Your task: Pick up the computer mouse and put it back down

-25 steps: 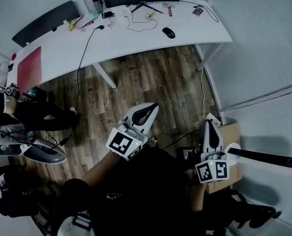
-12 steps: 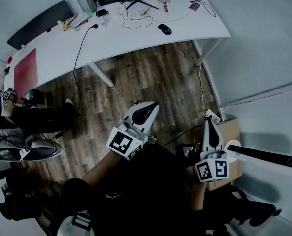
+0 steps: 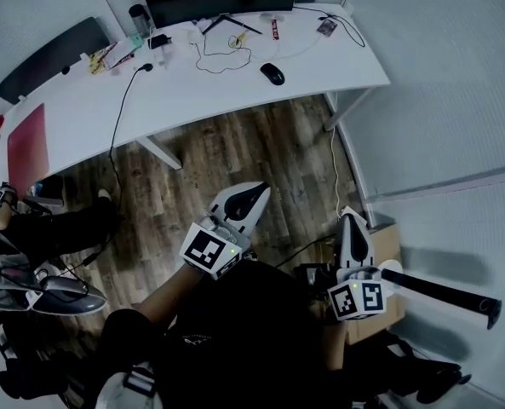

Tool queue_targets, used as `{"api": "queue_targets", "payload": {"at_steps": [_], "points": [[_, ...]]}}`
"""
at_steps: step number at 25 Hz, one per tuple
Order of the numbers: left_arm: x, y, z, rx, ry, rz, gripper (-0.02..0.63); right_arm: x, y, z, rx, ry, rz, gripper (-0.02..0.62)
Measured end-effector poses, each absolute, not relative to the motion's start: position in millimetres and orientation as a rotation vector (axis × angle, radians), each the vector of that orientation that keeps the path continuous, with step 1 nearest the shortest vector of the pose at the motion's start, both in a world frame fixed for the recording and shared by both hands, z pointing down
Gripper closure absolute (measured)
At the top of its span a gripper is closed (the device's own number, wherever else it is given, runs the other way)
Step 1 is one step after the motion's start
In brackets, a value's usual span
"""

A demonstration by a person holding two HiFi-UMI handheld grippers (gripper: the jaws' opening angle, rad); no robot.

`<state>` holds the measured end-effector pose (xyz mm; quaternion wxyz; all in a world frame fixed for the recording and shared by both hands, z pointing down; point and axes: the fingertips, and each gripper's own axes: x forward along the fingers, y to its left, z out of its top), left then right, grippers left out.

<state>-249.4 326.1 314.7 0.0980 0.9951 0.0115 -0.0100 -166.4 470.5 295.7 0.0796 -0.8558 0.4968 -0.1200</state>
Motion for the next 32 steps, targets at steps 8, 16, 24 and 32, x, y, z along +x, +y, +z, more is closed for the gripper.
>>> {"api": "queue_targets", "payload": {"at_steps": [8,16,24,32], "points": [[-177,271,310,2.949,0.115,-0.071,0.6,-106,407,294,-2.597,1.472,-0.37,0.597],[-141,198,315,2.97,0.093,-0.047,0.6,-63,340,300,-2.593,1.467,-0.375,0.597],[-125,129,320,2.978,0.047,-0.049,0.6,-41,265,302,-2.572,1.52,-0.377,0.597],[-124,86,337,2.948,-0.048,-0.016,0.6,-29,220,315,-2.53,1.625,-0.443,0.597]]}}
